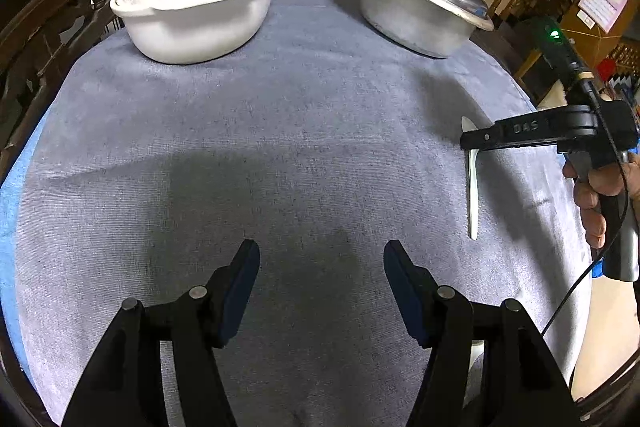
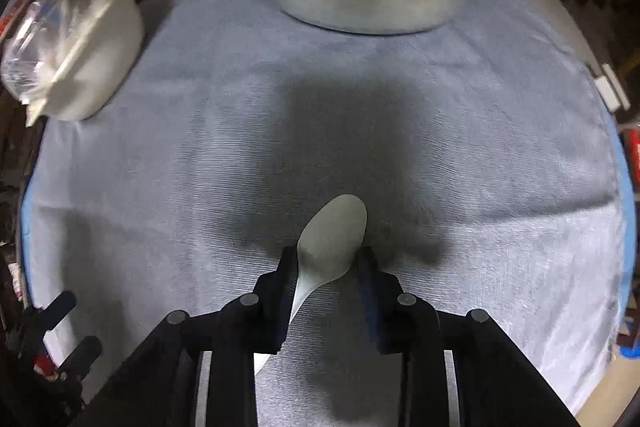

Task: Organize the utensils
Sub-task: 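Grasp a white spoon by its handle with the right gripper, then grasp the other white spoon with the left gripper while the right gripper holds its spoon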

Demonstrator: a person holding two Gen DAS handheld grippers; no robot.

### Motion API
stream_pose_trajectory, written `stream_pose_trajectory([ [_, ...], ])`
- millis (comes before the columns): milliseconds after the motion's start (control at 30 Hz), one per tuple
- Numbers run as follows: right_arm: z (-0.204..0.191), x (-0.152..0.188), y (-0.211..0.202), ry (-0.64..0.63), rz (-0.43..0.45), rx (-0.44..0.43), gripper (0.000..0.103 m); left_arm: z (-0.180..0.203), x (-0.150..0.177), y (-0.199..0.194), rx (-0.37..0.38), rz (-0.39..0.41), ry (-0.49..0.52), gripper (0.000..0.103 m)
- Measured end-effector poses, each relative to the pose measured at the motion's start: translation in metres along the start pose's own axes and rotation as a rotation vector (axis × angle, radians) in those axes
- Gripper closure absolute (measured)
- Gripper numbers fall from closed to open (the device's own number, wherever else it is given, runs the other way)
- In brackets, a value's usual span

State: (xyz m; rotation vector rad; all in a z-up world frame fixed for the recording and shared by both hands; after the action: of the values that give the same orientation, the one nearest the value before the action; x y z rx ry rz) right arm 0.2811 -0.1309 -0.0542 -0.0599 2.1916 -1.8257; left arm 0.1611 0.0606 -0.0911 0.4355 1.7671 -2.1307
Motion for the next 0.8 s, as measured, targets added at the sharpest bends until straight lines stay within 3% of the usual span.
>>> stream_pose_trajectory([
  [167,0.022,0.003,-0.027,0.051,0.073,-0.056,0.072,0.015,-0.003,0.001,0.015,-0.015,0.050,0.038],
  [333,0.056,0.018,-0.060,0.036,0.112,-0.069,0.072,0.038,-0.004,0.000,0.066,-0.041,0.176,0.038],
  [400,0.065,0.027,-0.063,0.026,0.104,-0.071,0.072,0.051,-0.002,-0.003,0.095,-0.044,0.288,0.038],
  [567,0.110,0.085,-0.075,0.068,0.084,-0.084,0.072,0.085,0.014,0.011,0.172,-0.207,0.622,0.038],
  [700,0.125,0.113,-0.078,0.098,0.079,-0.096,0.072,0.099,0.018,0.011,0.251,-0.274,0.750,0.038],
  [800,0.128,0.123,-0.075,0.110,0.077,-0.108,0.072,0.115,0.028,0.013,0.251,-0.326,0.863,0.038],
])
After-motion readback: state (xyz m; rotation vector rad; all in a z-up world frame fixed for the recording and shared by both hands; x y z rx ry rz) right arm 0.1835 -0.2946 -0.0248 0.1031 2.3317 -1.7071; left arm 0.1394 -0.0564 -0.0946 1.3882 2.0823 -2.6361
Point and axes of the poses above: each gripper's, at about its wrist camera, not at the fingertips, and y roughly the way its jaws point, z to its right, x to its underside, the point moved 1 cm from there along y, roughly the way its jaws point, and after that the axes turned 4 degrees about y, right-handed, at the moved point
